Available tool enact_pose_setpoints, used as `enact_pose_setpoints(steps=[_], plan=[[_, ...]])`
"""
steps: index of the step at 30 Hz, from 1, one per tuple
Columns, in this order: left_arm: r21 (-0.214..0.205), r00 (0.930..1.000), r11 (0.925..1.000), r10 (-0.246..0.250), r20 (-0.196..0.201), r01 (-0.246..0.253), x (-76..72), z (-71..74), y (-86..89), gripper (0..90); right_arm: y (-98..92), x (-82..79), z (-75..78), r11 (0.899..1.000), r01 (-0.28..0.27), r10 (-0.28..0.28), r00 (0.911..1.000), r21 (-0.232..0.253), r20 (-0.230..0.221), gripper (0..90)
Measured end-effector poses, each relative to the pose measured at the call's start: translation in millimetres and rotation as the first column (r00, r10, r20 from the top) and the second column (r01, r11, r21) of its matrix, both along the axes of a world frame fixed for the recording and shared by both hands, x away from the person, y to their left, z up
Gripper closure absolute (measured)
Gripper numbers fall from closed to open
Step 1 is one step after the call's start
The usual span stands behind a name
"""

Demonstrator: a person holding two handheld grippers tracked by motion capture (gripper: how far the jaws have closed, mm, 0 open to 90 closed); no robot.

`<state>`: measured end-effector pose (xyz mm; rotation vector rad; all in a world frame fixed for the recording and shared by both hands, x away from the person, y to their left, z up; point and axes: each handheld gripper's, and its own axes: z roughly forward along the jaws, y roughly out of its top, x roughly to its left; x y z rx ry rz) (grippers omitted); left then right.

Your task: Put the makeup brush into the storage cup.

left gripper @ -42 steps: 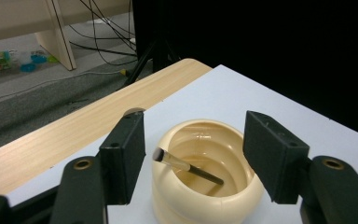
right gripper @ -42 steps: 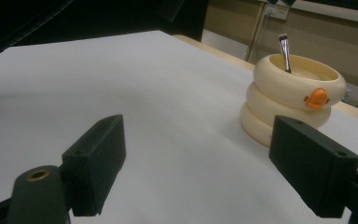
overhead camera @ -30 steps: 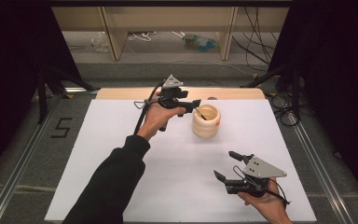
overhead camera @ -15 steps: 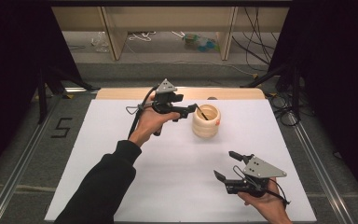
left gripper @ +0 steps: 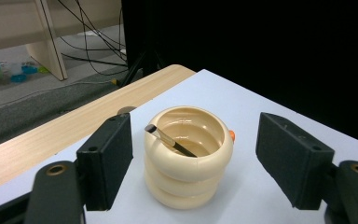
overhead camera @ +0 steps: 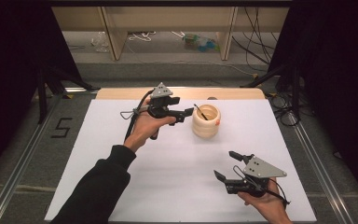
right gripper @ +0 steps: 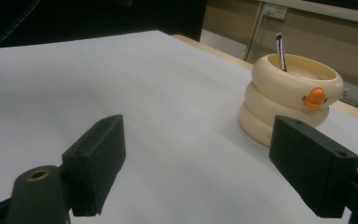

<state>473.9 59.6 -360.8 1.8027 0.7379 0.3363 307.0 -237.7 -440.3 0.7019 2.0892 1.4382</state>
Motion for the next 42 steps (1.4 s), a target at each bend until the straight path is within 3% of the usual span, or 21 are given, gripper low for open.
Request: enact_pose_setpoints(steps=[8,19,22,26,30,34,35,37,42], plan=[[-0.027,0.9996,0.9996,-0.005,0.026,0.006,-7.1,0.7,11.9,26.7,-0.5,0.2,0.1,1.0,-0.001,0.001,1.0,-0.004,0.003,19.7],[-0.041,0.9999,0.9991,0.007,0.016,-0.006,-18.0,-5.1,24.3,26.1,-0.4,-0.1,0.3,1.0,0.002,-0.002,1.0,0.001,-0.002,19.8],[-0.054,0.9999,0.9985,0.009,-0.006,-0.009,-21.4,-6.6,29.4,24.6,-0.3,-0.2,0.4,1.0,0.002,-0.002,1.0,0.001,-0.002,19.8],[-0.056,0.9999,0.9983,0.014,-0.003,-0.014,-27.3,-9.5,35.8,24.1,-0.3,-0.3,0.4,1.0,0.003,-0.003,1.0,0.002,-0.003,19.7],[-0.039,0.9997,0.9992,0.003,0.026,-0.002,-30.8,-14.0,41.5,24.1,0.1,-0.3,0.1,1.0,0.003,-0.003,1.0,0.0,-0.004,19.7],[-0.094,1.0,0.9956,0.008,-0.001,-0.008,-37.2,-17.5,47.1,24.1,-0.4,0.9,-0.4,1.0,-0.008,0.008,1.0,0.001,0.0,19.8],[-0.095,1.0,0.9955,0.008,0.003,-0.008,-37.8,-18.0,48.1,24.1,-1.6,-0.3,0.8,1.0,0.0,0.0,0.9999,-0.017,-0.011,19.7],[-0.088,0.9999,0.996,0.01,0.002,-0.01,-38.9,-17.9,48.5,24.1,0.3,0.2,-0.3,1.0,0.006,-0.006,1.0,0.003,0.0,19.8],[-0.082,1.0,0.9966,0.009,0.002,-0.009,-43.4,-16.4,51.1,24.1,-0.3,0.1,0.1,1.0,0.0,0.0,1.0,-0.003,0.001,19.8]])
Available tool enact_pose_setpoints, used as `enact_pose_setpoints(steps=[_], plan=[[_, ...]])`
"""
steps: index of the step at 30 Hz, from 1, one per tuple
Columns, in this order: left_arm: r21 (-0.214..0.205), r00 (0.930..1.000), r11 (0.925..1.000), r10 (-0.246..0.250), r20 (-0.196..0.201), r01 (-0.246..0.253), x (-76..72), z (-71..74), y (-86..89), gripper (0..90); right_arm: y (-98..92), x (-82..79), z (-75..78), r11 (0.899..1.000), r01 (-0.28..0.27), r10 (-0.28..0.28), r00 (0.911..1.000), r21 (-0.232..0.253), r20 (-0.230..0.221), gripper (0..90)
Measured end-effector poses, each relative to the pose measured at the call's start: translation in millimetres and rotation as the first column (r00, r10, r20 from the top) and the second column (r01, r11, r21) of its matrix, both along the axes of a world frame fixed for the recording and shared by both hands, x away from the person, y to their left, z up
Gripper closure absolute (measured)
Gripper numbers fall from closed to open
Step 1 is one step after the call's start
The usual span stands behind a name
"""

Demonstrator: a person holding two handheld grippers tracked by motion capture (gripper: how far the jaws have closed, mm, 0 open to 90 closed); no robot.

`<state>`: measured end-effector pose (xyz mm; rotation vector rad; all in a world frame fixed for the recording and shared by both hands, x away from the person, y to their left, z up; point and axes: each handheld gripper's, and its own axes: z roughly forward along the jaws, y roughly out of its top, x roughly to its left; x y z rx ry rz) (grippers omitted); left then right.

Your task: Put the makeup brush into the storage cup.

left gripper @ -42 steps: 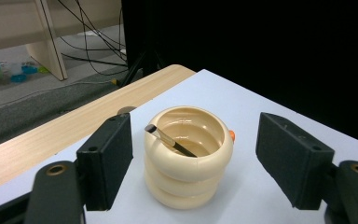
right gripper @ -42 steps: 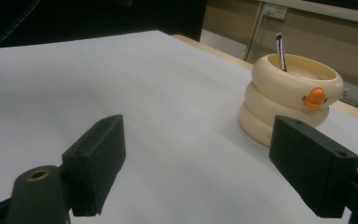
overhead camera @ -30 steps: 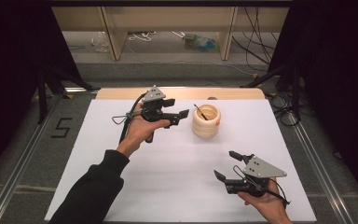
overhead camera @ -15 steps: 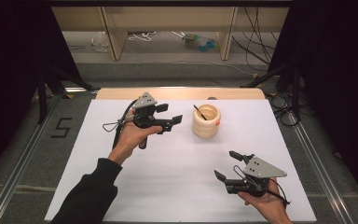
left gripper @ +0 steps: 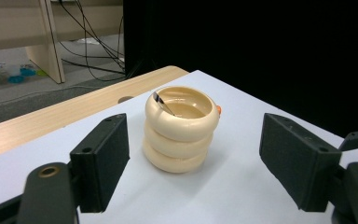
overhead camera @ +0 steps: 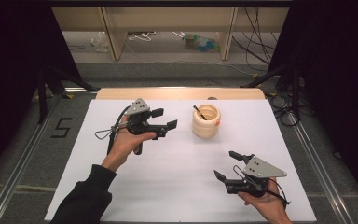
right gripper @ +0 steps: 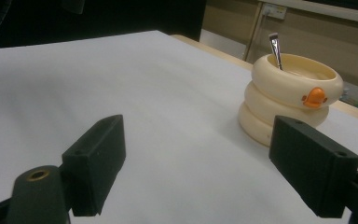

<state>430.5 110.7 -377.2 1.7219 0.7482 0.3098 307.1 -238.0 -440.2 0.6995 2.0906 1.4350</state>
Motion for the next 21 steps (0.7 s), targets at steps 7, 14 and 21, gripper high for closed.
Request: enact_pose_setpoints(steps=[7,14,21], plan=[[0.012,0.9999,0.9999,0.007,-0.008,-0.006,-2.8,-6.2,4.3,24.0,0.1,-0.9,0.8,1.0,-0.003,0.003,1.0,0.001,-0.009,19.8],[0.023,1.0,0.9997,-0.005,-0.006,0.006,-8.6,-8.9,6.3,23.7,0.3,-1.1,1.1,1.0,-0.005,0.005,0.9999,0.001,-0.009,19.8],[0.031,1.0,0.9995,-0.007,-0.006,0.008,-14.9,-11.7,8.4,23.7,-0.6,-2.2,2.3,1.0,-0.005,0.004,0.9998,-0.015,-0.02,19.8]])
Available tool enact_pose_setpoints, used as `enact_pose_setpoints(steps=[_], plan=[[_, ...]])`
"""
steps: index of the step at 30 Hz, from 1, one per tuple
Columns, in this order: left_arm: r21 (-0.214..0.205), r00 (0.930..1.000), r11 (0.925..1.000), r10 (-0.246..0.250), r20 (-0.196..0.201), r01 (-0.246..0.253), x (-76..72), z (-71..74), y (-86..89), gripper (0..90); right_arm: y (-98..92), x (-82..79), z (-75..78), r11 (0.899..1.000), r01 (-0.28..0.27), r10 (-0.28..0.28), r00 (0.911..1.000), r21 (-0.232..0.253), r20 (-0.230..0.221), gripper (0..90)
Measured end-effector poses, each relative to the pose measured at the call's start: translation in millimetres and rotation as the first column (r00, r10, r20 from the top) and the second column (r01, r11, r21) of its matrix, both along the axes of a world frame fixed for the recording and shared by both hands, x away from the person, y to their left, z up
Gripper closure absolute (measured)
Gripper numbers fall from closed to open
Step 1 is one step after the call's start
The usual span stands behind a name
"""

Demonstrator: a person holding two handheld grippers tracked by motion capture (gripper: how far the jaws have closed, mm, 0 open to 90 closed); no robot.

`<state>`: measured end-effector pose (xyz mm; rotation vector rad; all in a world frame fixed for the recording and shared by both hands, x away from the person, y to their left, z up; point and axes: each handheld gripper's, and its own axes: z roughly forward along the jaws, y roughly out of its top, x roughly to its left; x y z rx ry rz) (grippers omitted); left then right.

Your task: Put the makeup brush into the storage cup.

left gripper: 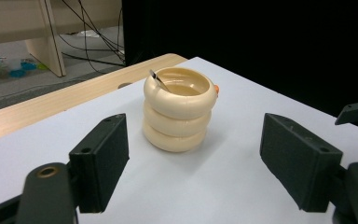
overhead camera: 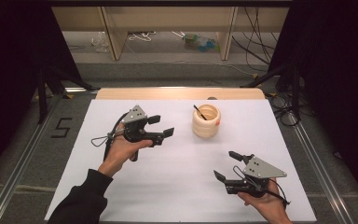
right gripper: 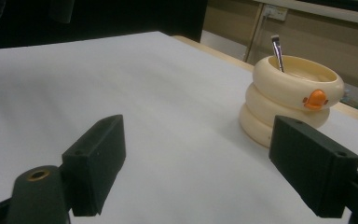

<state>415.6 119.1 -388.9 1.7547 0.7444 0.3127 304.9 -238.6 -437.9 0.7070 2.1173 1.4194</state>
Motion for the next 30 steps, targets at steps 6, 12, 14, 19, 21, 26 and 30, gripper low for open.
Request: enact_pose_setpoints(steps=[6,12,14,19,21,26,30], plan=[[0.005,0.9997,0.9999,-0.011,0.022,0.011,-4.2,-1.2,1.7,22.2,0.1,0.1,0.0,1.0,0.0,0.0,1.0,0.0,0.0,19.8],[0.019,0.9994,0.9996,-0.021,0.028,0.02,-10.3,-1.1,1.1,21.1,2.3,1.0,-1.6,1.0,0.006,-0.006,0.9996,0.025,0.028,19.8],[0.013,0.9991,0.9995,-0.029,0.032,0.029,-12.1,-0.8,1.2,21.0,1.8,1.1,-1.3,1.0,0.002,-0.002,0.9997,0.02,0.024,19.8],[0.017,0.9987,0.9992,-0.036,0.035,0.036,-16.6,-1.1,2.6,20.6,2.0,1.0,-1.3,1.0,0.003,-0.003,0.9997,0.021,0.025,19.8],[0.02,0.9989,0.9994,-0.03,0.034,0.03,-18.3,-1.5,3.5,20.6,2.5,0.9,-1.6,1.0,0.006,-0.007,0.9996,0.026,0.027,19.8],[0.014,0.999,0.9993,-0.034,0.028,0.034,-22.4,-3.3,4.8,20.6,2.6,0.9,-1.6,1.0,0.006,-0.006,0.9996,0.026,0.027,19.8],[0.023,0.9988,0.9991,-0.037,0.033,0.037,-24.8,-5.2,6.3,20.5,2.1,0.9,-1.3,1.0,0.002,-0.002,0.9997,0.02,0.023,19.8]])
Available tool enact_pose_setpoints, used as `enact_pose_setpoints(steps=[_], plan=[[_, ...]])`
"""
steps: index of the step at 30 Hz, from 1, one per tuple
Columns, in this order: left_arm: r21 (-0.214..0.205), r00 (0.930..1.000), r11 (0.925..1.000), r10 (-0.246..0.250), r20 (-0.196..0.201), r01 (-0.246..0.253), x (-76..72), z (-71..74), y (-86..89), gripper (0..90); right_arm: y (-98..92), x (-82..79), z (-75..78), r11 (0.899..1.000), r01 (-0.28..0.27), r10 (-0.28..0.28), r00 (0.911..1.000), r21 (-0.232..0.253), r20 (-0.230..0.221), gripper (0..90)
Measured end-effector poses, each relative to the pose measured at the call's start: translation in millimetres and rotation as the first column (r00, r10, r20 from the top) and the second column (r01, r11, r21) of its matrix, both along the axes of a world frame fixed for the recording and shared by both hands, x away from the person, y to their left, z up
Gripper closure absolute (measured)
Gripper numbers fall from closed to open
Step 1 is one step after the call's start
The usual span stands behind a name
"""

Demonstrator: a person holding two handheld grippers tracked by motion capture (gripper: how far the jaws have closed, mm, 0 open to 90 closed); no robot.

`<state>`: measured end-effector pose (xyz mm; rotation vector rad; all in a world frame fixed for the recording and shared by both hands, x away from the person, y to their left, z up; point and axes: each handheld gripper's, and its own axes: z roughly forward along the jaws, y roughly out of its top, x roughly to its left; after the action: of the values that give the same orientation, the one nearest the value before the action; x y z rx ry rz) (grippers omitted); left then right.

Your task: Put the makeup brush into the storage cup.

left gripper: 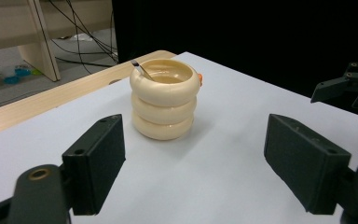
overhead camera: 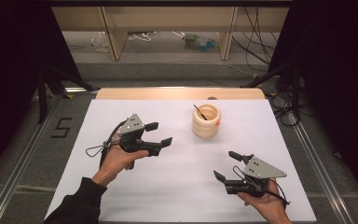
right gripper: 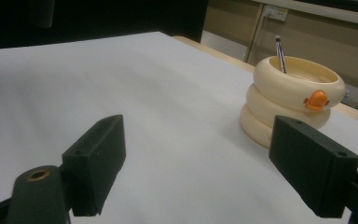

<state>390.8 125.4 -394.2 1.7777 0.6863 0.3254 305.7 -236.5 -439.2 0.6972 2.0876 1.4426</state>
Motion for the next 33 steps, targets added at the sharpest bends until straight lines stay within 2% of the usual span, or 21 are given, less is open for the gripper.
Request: enact_pose_setpoints(steps=[3,11,27,33], plan=[[0.011,1.0,0.9999,-0.004,0.001,0.004,-2.1,-1.7,1.0,20.4,0.2,0.0,-0.1,1.0,0.0,0.0,1.0,0.001,0.002,19.8],[0.007,0.9999,0.9999,-0.01,-0.006,0.01,-10.2,-4.2,3.1,20.4,0.4,0.0,-0.2,1.0,0.002,-0.002,1.0,0.003,0.003,19.8],[0.03,0.9996,0.9995,-0.013,0.024,0.012,-20.6,-7.5,12.5,20.1,0.4,-0.1,-0.1,1.0,0.001,-0.001,1.0,0.002,0.001,19.8],[0.019,0.9997,0.9998,0.0,0.024,0.0,-23.4,-9.8,17.7,20.1,0.6,0.0,-0.2,1.0,0.004,-0.004,1.0,0.007,0.005,19.7]])
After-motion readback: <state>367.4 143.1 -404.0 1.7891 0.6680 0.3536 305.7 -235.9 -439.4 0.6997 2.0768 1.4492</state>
